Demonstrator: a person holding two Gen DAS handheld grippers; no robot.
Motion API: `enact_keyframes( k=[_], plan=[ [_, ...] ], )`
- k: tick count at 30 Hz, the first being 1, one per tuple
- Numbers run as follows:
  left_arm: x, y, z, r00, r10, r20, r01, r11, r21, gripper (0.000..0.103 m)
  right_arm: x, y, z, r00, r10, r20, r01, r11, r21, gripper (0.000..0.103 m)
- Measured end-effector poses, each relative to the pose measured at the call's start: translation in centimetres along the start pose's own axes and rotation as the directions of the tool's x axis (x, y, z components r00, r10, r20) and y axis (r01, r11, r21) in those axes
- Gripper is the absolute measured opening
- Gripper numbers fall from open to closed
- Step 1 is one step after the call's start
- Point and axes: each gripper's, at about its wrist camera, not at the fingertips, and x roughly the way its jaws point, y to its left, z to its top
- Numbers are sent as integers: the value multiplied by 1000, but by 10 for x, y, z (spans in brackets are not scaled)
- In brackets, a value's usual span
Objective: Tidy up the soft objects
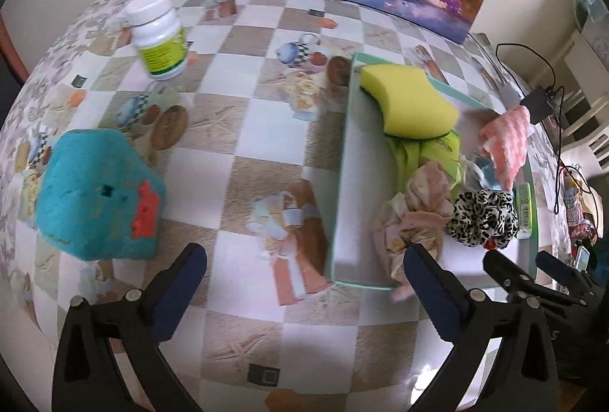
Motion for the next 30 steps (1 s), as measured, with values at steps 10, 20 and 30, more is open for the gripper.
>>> enact_keyframes(
  k=[10, 20, 30],
  plan=[
    [-26, 11, -9, 995, 82, 60, -83, 996, 21, 103, -35, 8, -7, 995, 2, 96, -3, 1000, 9, 101],
    [-47, 12, -14, 984, 136, 115, -143, 988, 59, 103, -60, 17, -18, 984, 21, 179, -21, 1000, -1, 101],
    [-54, 18, -17, 982, 127, 141, -135, 990, 47, 103, -65, 29, -27, 981, 38, 190, -34, 999, -26, 101]
  ],
)
